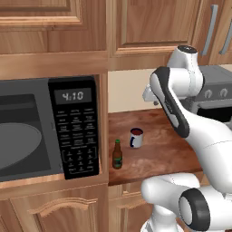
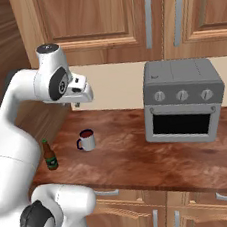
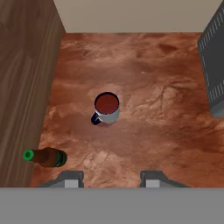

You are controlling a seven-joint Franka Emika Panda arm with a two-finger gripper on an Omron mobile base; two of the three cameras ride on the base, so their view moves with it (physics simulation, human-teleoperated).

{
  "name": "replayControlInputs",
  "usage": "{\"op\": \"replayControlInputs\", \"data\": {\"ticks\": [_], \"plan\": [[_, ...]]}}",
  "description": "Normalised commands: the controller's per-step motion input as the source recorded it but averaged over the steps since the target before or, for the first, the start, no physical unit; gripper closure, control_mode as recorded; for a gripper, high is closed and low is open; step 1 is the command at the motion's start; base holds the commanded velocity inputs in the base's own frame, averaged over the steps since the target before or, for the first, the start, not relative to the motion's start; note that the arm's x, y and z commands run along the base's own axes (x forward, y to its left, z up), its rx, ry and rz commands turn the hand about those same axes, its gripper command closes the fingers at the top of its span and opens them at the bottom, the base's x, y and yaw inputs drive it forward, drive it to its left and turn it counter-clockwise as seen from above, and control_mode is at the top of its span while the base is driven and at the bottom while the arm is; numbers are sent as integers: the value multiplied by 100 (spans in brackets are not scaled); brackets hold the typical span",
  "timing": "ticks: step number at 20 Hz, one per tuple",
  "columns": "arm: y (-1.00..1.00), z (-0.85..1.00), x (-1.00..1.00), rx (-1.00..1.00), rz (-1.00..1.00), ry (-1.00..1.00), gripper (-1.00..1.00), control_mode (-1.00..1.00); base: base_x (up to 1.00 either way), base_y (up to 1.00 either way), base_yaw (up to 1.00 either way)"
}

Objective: Place the microwavable item in the microwave. Then, close the microwave door and press the start button.

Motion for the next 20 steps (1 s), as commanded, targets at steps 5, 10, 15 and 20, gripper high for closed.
{"op": "replayControlInputs", "data": {"ticks": [5,10,15,20], "plan": [[14,-9,-9,-2,0,-1,-100,-100,0,0,0],[60,-71,8,-5,0,1,-100,-100,0,0,0],[16,-94,14,6,-22,4,-100,-100,0,0,0],[0,-68,1,12,-39,0,-100,-100,0,0,0]]}}
